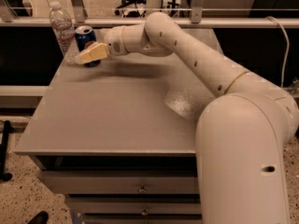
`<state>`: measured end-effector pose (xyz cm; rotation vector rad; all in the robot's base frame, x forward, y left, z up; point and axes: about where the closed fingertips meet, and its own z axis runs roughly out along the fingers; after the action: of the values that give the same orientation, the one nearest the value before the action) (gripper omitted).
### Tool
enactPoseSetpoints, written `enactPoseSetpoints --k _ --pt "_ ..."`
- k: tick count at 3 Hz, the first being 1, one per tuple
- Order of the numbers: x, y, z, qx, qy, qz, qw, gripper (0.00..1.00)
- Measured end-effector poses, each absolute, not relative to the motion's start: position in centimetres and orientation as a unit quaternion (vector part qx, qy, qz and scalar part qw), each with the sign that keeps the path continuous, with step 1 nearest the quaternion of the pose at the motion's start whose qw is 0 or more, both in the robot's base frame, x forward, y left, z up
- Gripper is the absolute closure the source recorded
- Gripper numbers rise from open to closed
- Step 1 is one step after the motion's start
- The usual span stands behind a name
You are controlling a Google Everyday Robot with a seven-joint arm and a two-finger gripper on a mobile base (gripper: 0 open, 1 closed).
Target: Move pepsi can near water bottle
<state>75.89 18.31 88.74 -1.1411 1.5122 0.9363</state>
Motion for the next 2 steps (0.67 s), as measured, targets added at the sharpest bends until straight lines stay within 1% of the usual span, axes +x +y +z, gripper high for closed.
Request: enactPoseSetpoints --k 1,2 --pt "75.0 14.4 89.9 -0.482 0.606 0.369 0.514 0.0" --pt "74.1 8.3 92.1 -0.505 0.59 0.323 0.542 0.0"
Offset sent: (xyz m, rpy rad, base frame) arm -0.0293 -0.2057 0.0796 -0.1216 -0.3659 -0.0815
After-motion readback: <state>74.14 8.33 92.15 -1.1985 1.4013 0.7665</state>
